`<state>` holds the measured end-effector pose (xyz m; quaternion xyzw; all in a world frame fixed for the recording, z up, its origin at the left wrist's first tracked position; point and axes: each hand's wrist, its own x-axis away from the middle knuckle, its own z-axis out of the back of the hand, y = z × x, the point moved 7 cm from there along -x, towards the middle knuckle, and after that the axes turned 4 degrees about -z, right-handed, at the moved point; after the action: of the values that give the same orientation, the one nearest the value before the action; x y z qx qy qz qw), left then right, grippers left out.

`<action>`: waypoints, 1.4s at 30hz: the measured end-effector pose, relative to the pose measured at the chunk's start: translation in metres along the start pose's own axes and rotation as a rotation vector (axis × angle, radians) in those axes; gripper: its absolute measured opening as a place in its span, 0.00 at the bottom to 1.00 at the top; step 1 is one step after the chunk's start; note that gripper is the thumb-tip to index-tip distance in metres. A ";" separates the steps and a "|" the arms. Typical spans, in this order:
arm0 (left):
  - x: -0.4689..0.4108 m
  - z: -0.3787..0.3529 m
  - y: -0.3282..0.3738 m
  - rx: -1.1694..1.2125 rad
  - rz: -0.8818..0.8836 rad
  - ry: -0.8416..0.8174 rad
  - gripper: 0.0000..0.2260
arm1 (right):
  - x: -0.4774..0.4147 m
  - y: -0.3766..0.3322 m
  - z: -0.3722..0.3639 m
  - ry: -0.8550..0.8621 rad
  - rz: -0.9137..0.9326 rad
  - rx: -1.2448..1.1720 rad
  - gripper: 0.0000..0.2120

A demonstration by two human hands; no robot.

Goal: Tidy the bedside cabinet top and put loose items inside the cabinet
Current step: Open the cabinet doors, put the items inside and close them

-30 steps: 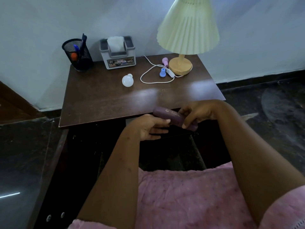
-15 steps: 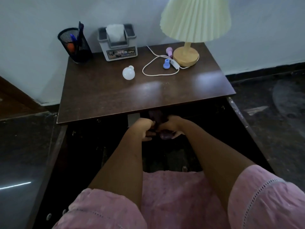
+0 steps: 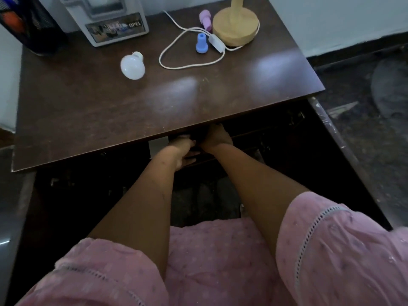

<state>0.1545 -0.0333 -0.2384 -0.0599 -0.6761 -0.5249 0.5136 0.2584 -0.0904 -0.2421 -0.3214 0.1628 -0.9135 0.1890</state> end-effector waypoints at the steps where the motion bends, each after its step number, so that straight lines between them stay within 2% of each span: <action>1: -0.003 0.001 -0.001 0.005 -0.007 0.005 0.18 | -0.001 -0.001 -0.001 0.001 0.010 -0.005 0.32; 13: -0.018 0.002 -0.005 0.058 -0.054 0.012 0.21 | 0.000 -0.010 -0.002 0.016 0.118 -0.089 0.24; 16: -0.012 0.001 0.000 0.033 -0.056 0.011 0.19 | 0.003 -0.010 -0.003 -0.024 0.082 -0.057 0.27; 18: -0.006 0.002 0.004 -0.092 -0.046 0.030 0.17 | 0.010 -0.008 -0.002 -0.068 0.025 0.007 0.32; 21: 0.010 0.001 0.012 -0.455 -0.052 0.004 0.16 | 0.032 -0.015 -0.002 -0.219 0.059 0.293 0.38; 23: 0.025 -0.004 0.023 -0.690 -0.102 -0.057 0.15 | 0.054 -0.029 0.004 -0.337 0.164 0.435 0.33; 25: 0.047 -0.008 0.038 -0.847 -0.133 -0.123 0.09 | 0.075 -0.038 0.018 -0.465 0.171 0.457 0.26; 27: 0.074 -0.008 0.051 -0.875 -0.085 -0.218 0.06 | 0.093 -0.039 0.041 -0.594 0.096 0.407 0.23; 29: 0.100 -0.007 0.063 -0.842 -0.026 -0.370 0.09 | 0.110 -0.040 0.063 -0.722 0.039 0.352 0.19; 31: 0.118 -0.005 0.084 -0.782 -0.114 -0.428 0.10 | 0.118 -0.045 0.087 -0.762 0.032 0.244 0.16; 33: 0.127 0.001 0.115 -0.610 -0.361 -0.326 0.08 | 0.114 -0.057 0.113 -0.643 0.074 0.102 0.15; 35: 0.129 0.014 0.140 -0.358 -0.552 -0.170 0.09 | 0.093 -0.069 0.146 -0.287 0.193 -0.004 0.16; 37: 0.121 0.023 0.146 -0.164 -0.602 -0.034 0.10 | 0.076 -0.076 0.176 0.149 0.280 -0.118 0.18; 38: 0.116 0.024 0.145 -0.092 -0.592 0.013 0.10 | 0.070 -0.076 0.180 0.265 0.278 -0.196 0.19; 40: 0.102 0.021 0.140 0.042 -0.551 0.039 0.11 | 0.056 -0.077 0.173 0.350 0.282 -0.266 0.19; 42: 0.090 0.016 0.139 0.108 -0.527 0.054 0.12 | 0.038 -0.083 0.163 0.384 0.323 -0.236 0.20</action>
<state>0.1886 -0.0006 -0.0791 0.1595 -0.6817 -0.6048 0.3795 0.3172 -0.0632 -0.0665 -0.1321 0.3500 -0.8904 0.2593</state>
